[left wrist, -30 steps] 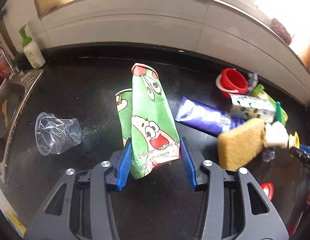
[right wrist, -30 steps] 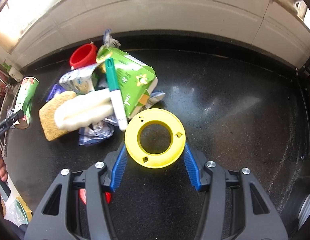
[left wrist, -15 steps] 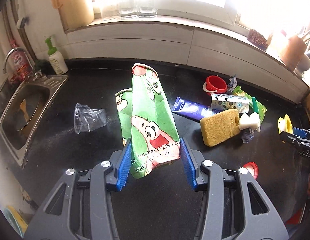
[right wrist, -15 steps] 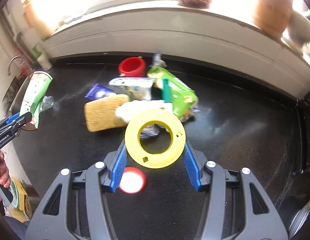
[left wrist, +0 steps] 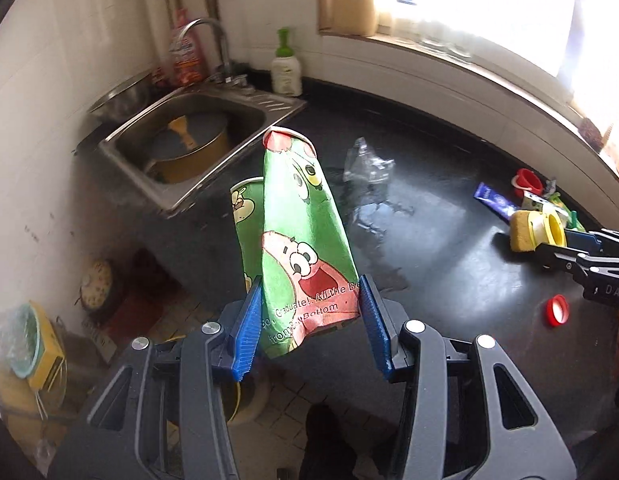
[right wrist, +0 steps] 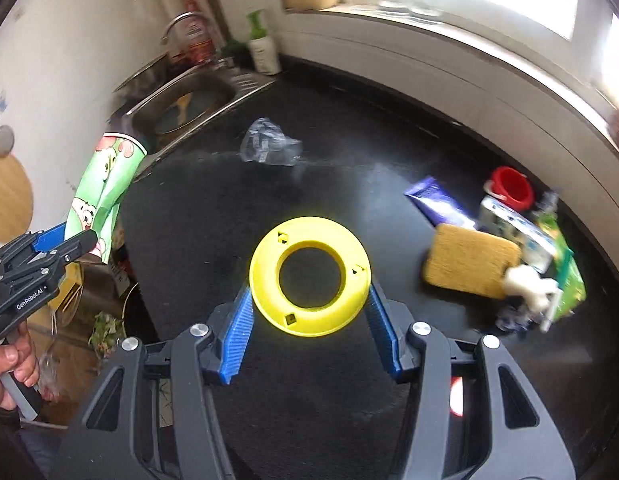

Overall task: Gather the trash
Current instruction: 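Carry both held items to the black bin and release them inside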

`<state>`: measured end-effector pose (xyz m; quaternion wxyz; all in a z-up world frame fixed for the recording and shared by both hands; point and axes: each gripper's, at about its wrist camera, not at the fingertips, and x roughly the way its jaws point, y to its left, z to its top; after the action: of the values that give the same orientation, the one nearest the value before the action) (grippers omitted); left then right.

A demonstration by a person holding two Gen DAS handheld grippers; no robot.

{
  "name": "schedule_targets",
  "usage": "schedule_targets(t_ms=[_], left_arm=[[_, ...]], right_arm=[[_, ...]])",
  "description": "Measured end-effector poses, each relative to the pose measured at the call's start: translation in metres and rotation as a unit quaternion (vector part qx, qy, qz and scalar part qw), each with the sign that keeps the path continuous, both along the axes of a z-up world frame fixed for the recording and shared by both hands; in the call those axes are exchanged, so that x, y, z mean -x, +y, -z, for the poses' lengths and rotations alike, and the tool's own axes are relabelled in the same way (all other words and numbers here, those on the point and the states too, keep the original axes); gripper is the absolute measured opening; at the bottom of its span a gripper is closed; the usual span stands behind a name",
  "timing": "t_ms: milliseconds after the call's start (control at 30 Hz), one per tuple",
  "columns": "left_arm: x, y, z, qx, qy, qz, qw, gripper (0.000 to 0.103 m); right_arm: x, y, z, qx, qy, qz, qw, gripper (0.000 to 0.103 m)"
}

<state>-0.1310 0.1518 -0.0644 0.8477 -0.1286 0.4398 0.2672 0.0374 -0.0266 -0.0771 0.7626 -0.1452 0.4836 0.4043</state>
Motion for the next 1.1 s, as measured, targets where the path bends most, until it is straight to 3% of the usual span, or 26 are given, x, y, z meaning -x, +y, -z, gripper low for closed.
schedule_targets(t_ms=[167,467,733,967,1033,1067,1100], left_arm=[[0.075,0.038,0.022,0.012,0.019,-0.085,0.9961,0.046],[0.176,0.087,0.098,0.066,0.026,-0.197,0.9779,0.046],[0.224,0.127,0.191,0.128,0.014,-0.24,0.9622,0.047],[0.231,0.147,0.231,0.158,0.013,-0.237,0.9585,0.047],[0.232,0.151,0.237,0.165,0.013,-0.238,0.9572,0.054],[0.233,0.152,0.24,0.166,0.016,-0.238,0.9567,0.074],[0.234,0.153,0.242,0.162,0.017,-0.242,0.9565,0.084]], right_arm=[[0.056,0.088,0.0,-0.003,0.011,-0.116,0.993,0.053],[0.174,0.234,0.023,0.002,0.059,-0.294,0.954,0.053],[0.235,0.324,0.091,0.047,0.125,-0.345,0.929,0.053],[0.264,0.373,0.145,0.095,0.141,-0.358,0.918,0.053],[0.268,0.382,0.152,0.097,0.146,-0.359,0.917,0.054],[0.27,0.387,0.156,0.1,0.149,-0.362,0.915,0.057],[0.271,0.391,0.16,0.106,0.15,-0.364,0.913,0.07]])
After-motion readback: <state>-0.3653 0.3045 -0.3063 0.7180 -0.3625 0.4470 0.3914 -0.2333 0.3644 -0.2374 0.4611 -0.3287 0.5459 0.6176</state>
